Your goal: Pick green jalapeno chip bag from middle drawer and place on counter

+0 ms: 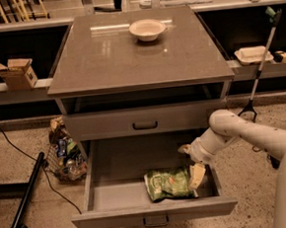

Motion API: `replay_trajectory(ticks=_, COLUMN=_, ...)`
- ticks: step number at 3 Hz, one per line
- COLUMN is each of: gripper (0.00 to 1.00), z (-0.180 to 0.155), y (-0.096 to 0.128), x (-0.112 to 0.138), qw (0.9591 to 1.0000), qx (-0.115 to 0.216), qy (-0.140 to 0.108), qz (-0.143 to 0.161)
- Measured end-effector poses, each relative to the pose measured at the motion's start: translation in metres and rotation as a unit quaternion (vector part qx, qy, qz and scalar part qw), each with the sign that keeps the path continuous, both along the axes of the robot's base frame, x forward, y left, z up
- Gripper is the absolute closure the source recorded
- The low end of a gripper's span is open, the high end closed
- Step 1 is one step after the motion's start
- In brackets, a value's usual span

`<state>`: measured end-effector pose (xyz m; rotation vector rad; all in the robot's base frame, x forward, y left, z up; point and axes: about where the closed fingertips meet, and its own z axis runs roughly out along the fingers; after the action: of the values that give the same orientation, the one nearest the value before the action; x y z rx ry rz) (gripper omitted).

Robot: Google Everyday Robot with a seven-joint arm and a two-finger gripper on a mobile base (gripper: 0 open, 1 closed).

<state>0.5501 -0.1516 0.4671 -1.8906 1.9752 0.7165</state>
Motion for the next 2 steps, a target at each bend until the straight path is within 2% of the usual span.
replay_trajectory(ticks=1, gripper=0.0, z=-0.028, y=0.014, x=0.016, qw=0.9997, qx=0.003, qy=-0.024, qz=0.004)
replay_trajectory(ticks=2, gripper=0.0, z=-0.054, y=0.022, x=0.024, qw=0.9994, qx=-0.007, qy=-0.035, qz=0.006)
